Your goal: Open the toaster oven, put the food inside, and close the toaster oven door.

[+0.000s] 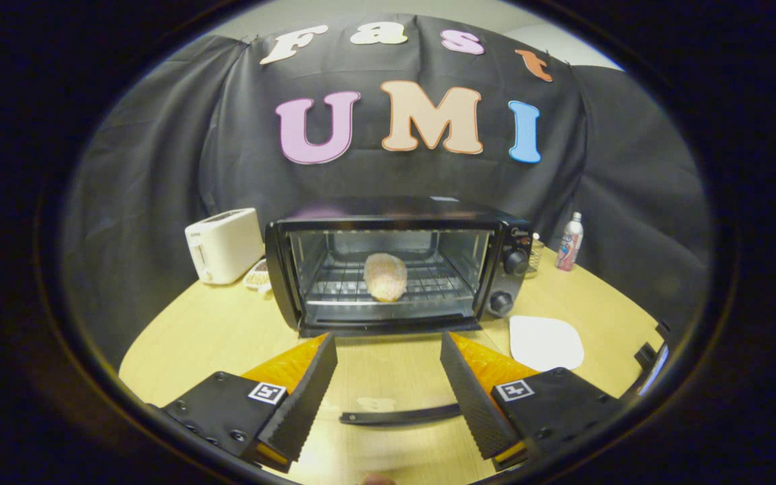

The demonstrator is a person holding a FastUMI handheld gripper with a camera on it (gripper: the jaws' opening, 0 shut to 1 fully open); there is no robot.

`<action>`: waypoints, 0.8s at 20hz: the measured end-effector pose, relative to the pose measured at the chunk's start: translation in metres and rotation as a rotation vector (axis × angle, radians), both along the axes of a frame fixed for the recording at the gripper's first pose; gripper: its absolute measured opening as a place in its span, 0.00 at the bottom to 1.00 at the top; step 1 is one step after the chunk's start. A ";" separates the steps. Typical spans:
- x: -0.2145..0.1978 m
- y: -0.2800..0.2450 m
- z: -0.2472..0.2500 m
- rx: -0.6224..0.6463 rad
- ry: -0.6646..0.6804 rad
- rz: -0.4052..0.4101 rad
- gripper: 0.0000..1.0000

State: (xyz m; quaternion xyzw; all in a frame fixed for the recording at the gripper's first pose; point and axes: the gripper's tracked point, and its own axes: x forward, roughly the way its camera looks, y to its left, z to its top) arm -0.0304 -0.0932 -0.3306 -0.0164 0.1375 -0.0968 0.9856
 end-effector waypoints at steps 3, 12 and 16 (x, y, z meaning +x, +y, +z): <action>-0.024 -0.005 -0.016 -0.023 0.040 -0.013 0.97; -0.077 -0.025 -0.064 0.006 0.112 -0.053 0.97; -0.076 -0.030 -0.085 0.047 0.153 -0.048 0.97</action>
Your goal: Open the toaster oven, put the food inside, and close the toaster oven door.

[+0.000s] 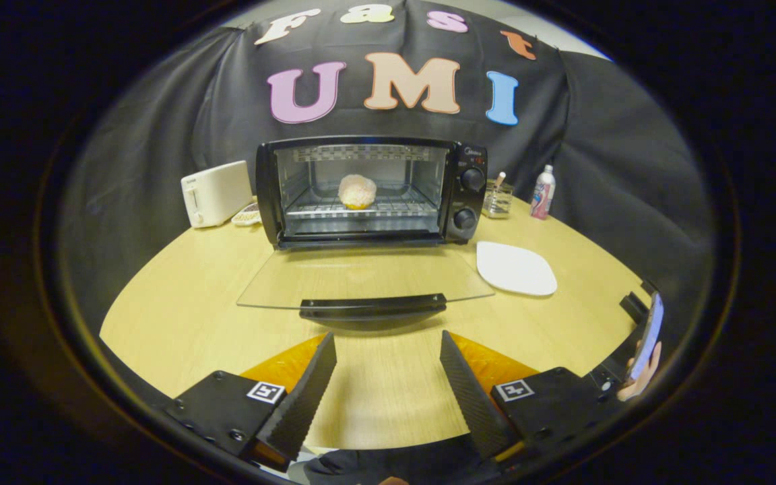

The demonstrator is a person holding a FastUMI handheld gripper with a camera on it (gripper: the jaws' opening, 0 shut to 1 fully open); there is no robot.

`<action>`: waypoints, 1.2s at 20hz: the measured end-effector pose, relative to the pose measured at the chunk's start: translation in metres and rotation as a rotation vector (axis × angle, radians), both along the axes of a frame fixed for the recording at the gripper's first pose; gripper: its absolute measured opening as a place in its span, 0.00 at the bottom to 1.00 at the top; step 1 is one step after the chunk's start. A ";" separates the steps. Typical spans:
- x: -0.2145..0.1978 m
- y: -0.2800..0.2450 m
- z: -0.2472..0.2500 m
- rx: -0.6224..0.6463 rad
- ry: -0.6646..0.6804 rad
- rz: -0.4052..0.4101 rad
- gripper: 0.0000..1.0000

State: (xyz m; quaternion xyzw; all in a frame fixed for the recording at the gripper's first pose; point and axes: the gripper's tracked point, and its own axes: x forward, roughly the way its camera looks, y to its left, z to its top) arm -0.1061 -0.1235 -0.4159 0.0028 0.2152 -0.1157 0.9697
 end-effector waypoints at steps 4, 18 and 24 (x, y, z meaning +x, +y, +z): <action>0.009 -0.003 -0.016 -0.001 0.028 0.015 0.98; 0.043 0.013 -0.025 -0.019 0.055 0.081 0.98; 0.041 0.013 -0.017 -0.072 0.062 0.085 0.98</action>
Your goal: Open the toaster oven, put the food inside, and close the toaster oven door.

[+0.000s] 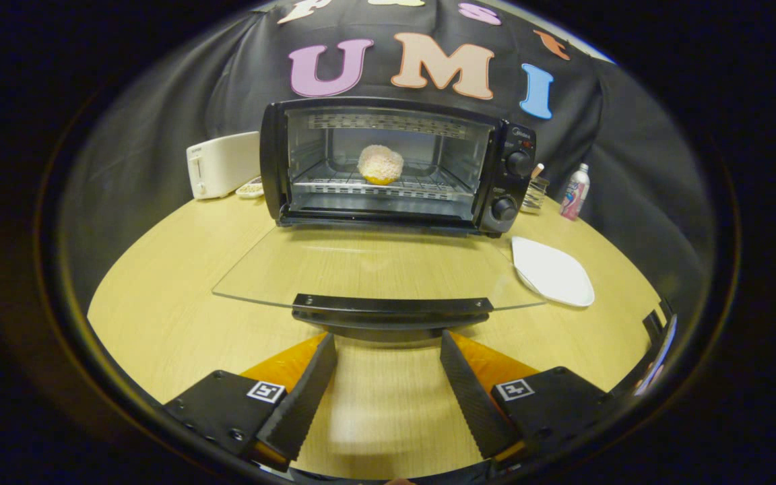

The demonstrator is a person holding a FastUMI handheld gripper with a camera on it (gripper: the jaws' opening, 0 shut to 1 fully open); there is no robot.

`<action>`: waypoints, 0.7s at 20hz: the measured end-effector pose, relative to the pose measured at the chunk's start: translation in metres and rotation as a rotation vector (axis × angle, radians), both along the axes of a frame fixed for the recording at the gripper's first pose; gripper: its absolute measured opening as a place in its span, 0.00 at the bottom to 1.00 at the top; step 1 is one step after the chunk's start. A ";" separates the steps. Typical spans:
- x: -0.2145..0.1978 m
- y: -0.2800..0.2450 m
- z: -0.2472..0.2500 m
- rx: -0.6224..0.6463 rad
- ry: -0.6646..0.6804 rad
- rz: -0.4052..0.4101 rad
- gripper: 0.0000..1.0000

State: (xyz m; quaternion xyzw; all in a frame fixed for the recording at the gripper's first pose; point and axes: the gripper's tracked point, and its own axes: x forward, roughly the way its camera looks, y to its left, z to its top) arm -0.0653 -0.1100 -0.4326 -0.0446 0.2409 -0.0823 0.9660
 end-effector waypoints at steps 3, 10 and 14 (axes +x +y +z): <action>0.001 0.000 0.006 -0.006 -0.016 0.002 0.98; 0.002 0.001 0.025 -0.017 -0.064 -0.002 0.98; 0.005 0.000 0.041 -0.027 -0.099 -0.005 0.98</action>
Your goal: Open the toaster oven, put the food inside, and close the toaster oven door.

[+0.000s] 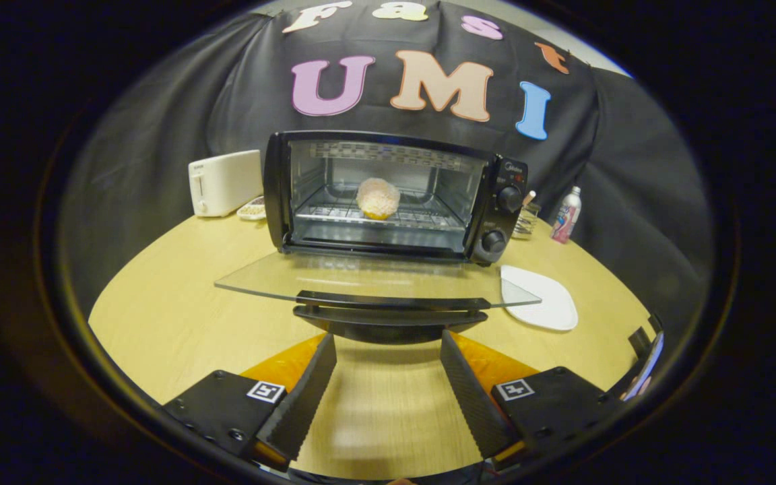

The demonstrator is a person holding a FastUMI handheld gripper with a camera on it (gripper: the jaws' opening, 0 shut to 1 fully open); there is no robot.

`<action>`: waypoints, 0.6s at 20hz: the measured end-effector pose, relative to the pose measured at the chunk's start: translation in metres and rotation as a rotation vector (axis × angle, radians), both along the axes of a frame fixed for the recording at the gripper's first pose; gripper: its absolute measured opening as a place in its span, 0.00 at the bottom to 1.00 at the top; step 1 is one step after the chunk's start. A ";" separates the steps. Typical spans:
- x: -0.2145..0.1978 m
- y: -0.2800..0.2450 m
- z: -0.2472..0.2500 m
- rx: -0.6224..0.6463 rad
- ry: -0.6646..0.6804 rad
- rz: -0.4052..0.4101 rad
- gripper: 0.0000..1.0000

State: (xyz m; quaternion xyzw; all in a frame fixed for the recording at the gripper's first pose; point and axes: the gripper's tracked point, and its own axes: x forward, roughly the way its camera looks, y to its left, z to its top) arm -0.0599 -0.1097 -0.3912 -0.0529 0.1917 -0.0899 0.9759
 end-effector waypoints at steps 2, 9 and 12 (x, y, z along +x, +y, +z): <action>0.002 0.000 0.009 -0.006 -0.017 -0.001 0.98; 0.014 -0.003 0.038 -0.023 -0.078 -0.022 0.98; 0.021 -0.007 0.045 -0.050 -0.082 -0.037 0.98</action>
